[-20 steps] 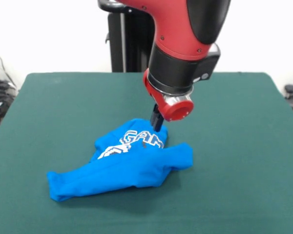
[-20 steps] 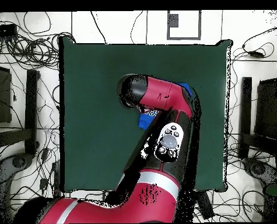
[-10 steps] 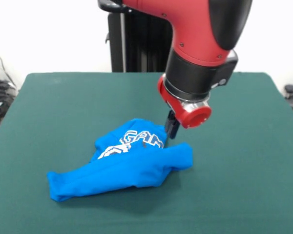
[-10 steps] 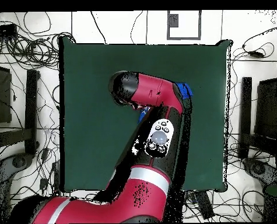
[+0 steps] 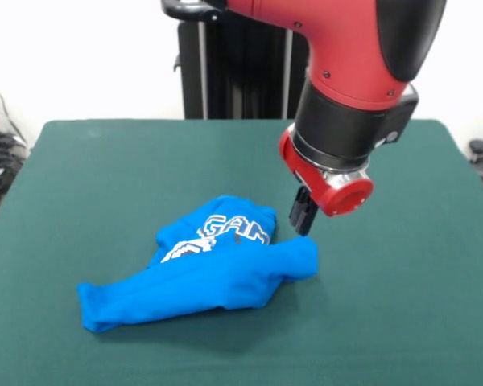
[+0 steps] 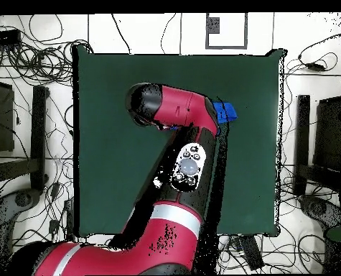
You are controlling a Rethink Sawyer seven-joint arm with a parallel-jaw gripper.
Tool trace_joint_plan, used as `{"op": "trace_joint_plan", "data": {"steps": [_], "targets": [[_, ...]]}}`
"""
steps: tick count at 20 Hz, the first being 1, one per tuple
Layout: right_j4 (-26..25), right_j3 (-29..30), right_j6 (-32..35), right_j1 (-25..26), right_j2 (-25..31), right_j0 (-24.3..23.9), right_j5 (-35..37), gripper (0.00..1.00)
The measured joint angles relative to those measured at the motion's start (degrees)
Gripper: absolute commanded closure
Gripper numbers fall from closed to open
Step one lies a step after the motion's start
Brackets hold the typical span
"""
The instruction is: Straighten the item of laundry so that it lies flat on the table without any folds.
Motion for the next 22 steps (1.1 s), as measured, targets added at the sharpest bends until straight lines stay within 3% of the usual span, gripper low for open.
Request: {"op": "trace_joint_plan", "data": {"steps": [22], "targets": [[0.2,-1.0,0.0,0.6,-0.2,0.0,0.1,1.00]]}}
